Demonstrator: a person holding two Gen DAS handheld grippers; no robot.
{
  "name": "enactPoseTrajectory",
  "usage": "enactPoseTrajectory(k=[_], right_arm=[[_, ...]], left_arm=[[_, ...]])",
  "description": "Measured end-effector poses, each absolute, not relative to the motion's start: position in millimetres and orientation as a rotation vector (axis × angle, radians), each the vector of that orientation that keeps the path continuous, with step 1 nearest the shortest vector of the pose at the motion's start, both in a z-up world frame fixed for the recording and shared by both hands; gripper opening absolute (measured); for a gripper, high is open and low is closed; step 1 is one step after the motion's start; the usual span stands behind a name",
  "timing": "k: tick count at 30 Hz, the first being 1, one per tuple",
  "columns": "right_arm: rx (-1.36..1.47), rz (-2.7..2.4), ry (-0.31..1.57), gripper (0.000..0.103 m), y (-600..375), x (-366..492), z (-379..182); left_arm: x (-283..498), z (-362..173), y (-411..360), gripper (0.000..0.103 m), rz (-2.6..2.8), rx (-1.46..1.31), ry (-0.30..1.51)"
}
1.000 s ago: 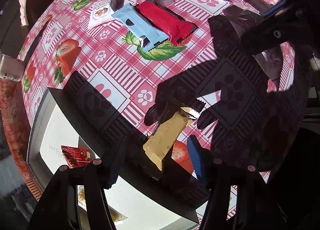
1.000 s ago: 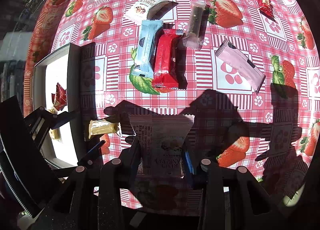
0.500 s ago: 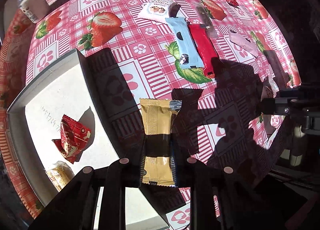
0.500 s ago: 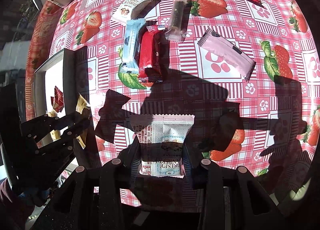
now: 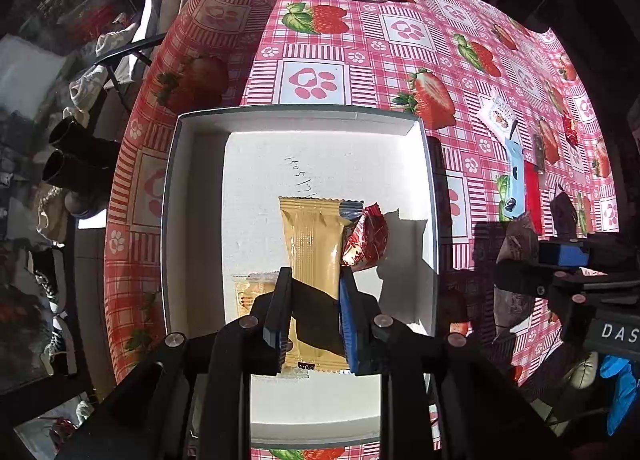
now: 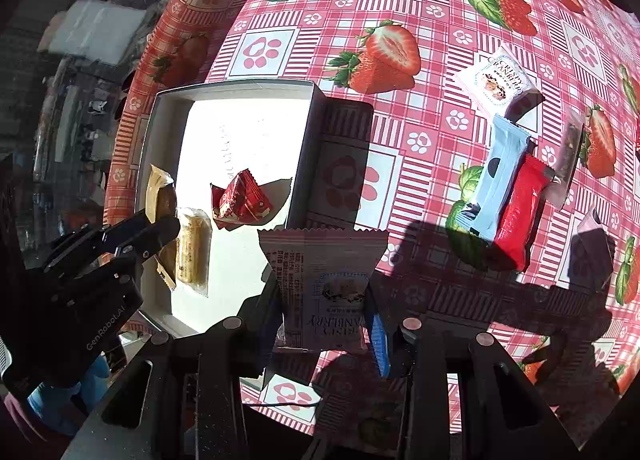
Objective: Organize snacks
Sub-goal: 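Release the gold bar into the tray with the left tool while the right tool releases the cranberry packet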
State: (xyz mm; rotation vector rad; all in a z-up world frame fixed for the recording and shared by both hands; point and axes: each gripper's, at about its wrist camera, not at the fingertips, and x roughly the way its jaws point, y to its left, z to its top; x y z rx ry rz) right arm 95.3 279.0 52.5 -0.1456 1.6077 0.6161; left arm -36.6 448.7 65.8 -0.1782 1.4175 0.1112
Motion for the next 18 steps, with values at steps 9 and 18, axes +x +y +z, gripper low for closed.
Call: enactPoseTrajectory(k=[9, 18], right_arm=[[-0.192, 0.694, 1.617, 0.04, 352, 92, 46], [-0.182, 0.693, 1.661, 0.055, 379, 99, 33]], left_arm=[[-42, 47, 482, 0.024, 0.173, -0.219, 1.46], [-45, 40, 483, 0.065, 0.195, -0.206, 1.488]])
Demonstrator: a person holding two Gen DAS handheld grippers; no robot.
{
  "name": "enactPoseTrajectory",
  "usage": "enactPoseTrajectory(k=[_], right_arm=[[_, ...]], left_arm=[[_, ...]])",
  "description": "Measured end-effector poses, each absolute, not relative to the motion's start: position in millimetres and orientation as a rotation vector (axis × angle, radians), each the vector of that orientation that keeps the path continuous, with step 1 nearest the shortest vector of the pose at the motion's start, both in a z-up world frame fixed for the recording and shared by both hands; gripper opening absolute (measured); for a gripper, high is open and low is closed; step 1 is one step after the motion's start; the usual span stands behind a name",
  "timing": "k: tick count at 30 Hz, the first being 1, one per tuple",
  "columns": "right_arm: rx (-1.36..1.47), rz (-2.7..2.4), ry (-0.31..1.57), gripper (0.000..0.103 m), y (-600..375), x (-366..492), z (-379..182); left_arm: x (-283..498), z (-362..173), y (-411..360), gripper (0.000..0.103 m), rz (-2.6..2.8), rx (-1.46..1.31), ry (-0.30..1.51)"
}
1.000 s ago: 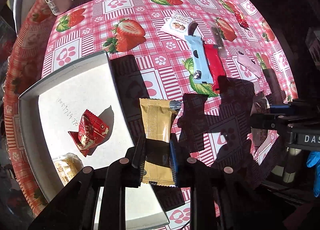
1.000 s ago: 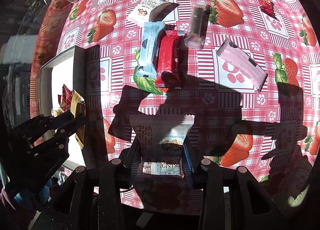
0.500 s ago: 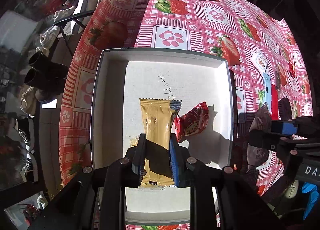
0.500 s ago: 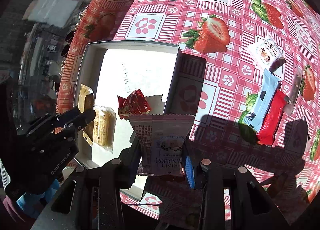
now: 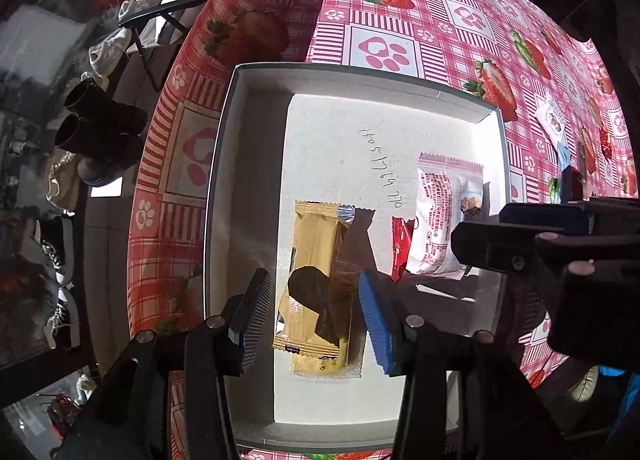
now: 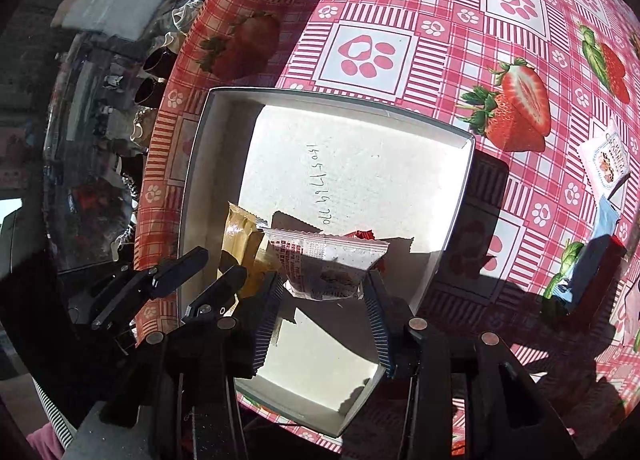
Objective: Organize snacks
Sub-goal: 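Release the gold bar into the tray with the left tool while the right tool releases the cranberry packet, then grasp the light-blue bar with the left tool while the right tool grasps the pink bar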
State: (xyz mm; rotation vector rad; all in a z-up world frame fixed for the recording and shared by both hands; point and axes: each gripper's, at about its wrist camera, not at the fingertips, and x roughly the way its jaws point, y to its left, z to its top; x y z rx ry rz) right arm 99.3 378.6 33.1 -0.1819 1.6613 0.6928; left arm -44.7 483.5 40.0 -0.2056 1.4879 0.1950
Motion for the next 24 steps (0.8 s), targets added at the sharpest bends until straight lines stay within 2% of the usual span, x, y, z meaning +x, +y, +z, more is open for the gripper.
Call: enactPoseTrajectory(k=[1, 2, 3, 7, 8, 9, 24], right_arm=[[-0.183, 0.687, 1.663, 0.062, 377, 100, 33], [-0.184, 0.681, 1.664, 0.075, 376, 100, 33], [-0.183, 0.676, 1.661, 0.081, 375, 99, 34], [-0.185, 0.641, 1.67, 0.082, 361, 103, 33], [-0.186, 0.624, 1.675, 0.089, 356, 104, 31], [-0.186, 0.604, 1.676, 0.103, 351, 105, 30], [-0.037, 0.301, 1.719, 0.103, 185, 113, 7]], left_arm=[[-45, 41, 483, 0.07, 0.2, -0.202, 1.483], [-46, 42, 483, 0.076, 0.202, -0.2, 1.48], [-46, 42, 482, 0.077, 0.203, -0.197, 1.481], [-43, 41, 477, 0.078, 0.198, -0.188, 1.501], [-42, 41, 474, 0.078, 0.195, -0.187, 1.503], [-41, 42, 472, 0.078, 0.191, -0.187, 1.503], [3, 67, 373, 0.078, 0.002, -0.057, 1.484]])
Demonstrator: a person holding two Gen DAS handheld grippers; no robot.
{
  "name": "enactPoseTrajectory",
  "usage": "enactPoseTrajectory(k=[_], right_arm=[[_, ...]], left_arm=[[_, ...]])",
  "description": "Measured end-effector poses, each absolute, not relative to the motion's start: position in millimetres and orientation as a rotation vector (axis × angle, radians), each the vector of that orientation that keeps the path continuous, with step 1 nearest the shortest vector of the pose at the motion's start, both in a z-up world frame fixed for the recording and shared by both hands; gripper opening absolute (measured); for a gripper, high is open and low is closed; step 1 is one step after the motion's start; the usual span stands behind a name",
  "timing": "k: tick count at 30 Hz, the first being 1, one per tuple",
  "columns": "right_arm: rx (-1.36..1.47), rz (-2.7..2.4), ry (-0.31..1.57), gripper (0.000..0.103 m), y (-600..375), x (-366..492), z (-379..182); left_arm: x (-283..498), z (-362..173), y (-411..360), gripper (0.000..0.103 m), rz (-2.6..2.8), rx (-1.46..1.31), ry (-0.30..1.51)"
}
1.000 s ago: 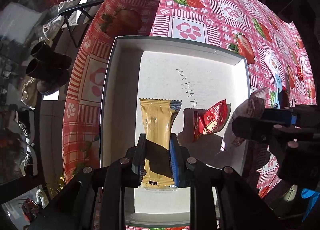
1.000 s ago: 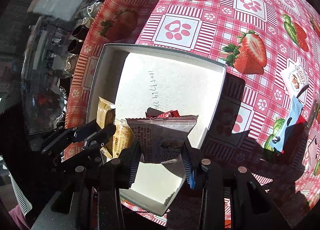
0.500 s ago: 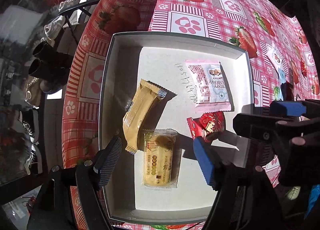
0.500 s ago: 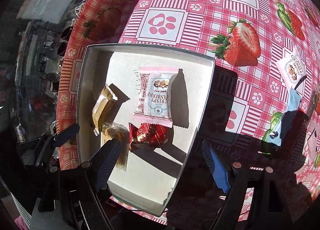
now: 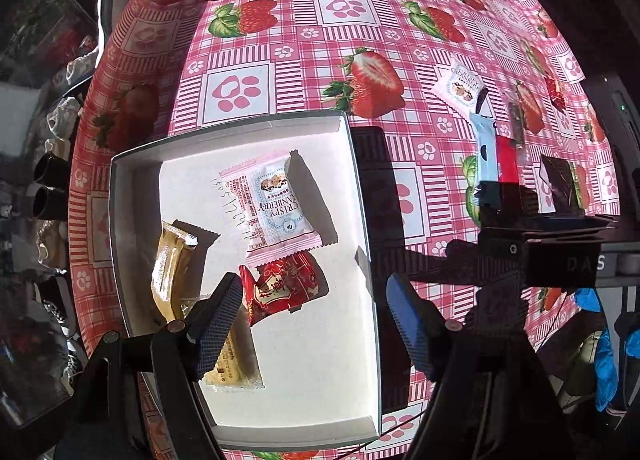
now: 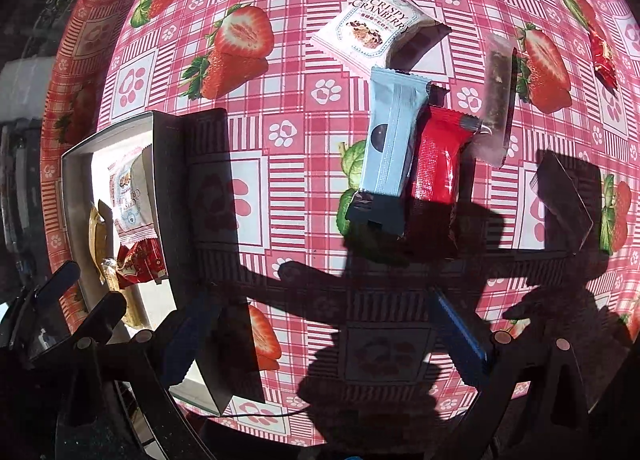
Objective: Organize snacks
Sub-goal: 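Grasp the light-blue bar with the left tool while the right tool grasps the pink bar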
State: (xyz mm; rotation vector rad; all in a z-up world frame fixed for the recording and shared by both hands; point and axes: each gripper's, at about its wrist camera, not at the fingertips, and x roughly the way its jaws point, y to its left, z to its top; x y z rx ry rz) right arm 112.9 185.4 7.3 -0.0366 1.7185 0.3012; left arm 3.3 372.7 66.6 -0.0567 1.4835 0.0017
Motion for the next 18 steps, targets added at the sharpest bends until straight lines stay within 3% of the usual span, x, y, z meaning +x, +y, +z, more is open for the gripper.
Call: enactPoseTrajectory(k=[18], right_arm=[[-0.079, 0.076, 1.731, 0.103, 18, 104, -22]], left_arm=[[97, 11, 258, 0.079, -0.117, -0.003, 1.577]])
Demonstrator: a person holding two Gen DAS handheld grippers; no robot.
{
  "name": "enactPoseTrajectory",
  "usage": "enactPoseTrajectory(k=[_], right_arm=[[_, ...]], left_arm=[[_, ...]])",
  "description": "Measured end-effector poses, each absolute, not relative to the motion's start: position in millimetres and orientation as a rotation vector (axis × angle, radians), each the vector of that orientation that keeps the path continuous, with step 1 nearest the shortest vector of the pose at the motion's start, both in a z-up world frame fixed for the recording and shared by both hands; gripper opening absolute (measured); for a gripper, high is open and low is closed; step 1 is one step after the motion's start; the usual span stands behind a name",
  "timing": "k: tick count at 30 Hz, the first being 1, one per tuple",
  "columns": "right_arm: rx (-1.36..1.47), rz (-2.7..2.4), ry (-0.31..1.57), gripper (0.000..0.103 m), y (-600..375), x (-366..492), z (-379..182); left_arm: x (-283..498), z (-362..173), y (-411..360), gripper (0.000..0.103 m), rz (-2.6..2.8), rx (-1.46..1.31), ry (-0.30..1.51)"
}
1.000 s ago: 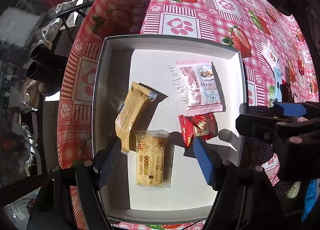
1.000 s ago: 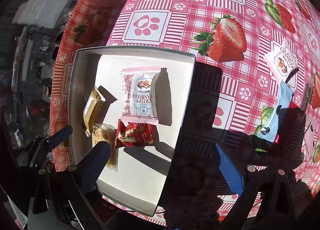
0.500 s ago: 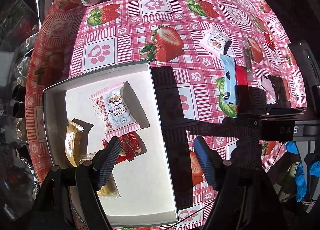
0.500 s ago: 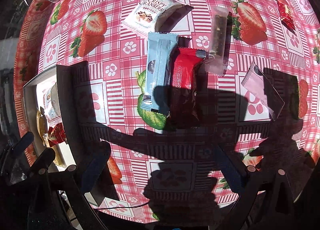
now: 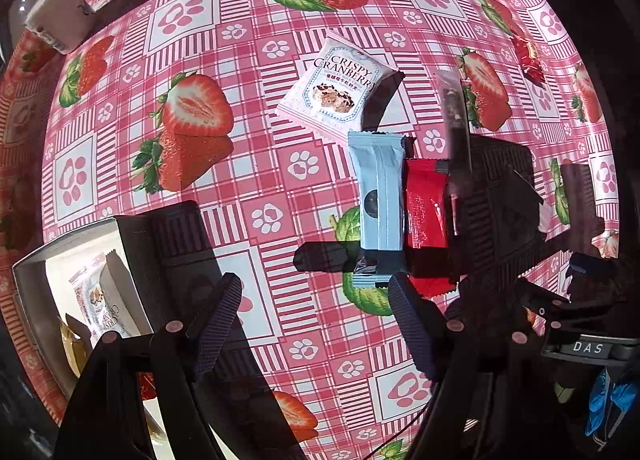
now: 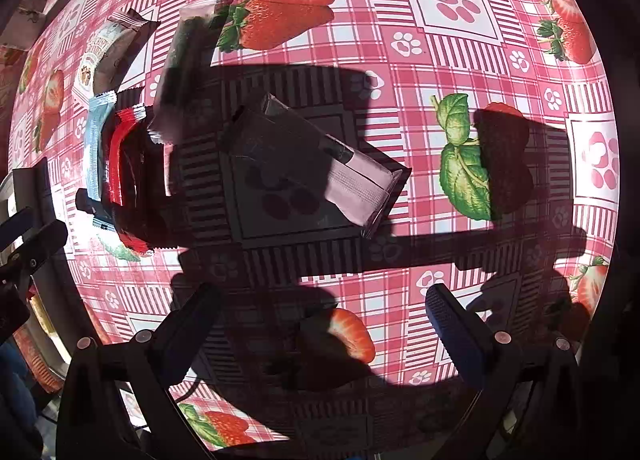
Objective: Organize snacks
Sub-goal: 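Grasp the light-blue bar with the left tool while the right tool grasps the pink bar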
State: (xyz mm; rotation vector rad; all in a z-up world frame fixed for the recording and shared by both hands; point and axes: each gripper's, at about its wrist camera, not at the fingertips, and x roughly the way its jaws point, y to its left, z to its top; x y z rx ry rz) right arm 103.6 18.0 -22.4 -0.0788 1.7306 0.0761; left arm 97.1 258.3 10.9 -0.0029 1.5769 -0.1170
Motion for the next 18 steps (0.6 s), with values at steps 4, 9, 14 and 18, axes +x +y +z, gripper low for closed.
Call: enactPoseTrajectory(k=[4, 9, 14, 18], right_arm=[[-0.162, 0.109, 1.71, 0.103, 15, 111, -29], [-0.271, 0.189, 1.652, 0.103, 30, 130, -33], [-0.31, 0.25, 1.625, 0.103, 46, 152, -44], [-0.269, 0.277, 1.61, 0.095, 49, 176, -42]], left_arm=[[112, 1, 248, 0.079, -0.135, -0.012, 1.573], [128, -13, 241, 0.079, -0.118, 0.002, 1.589], [140, -21, 239, 0.08, -0.086, 0.012, 1.592], [146, -25, 221, 0.081, -0.085, 0.098, 1.587]])
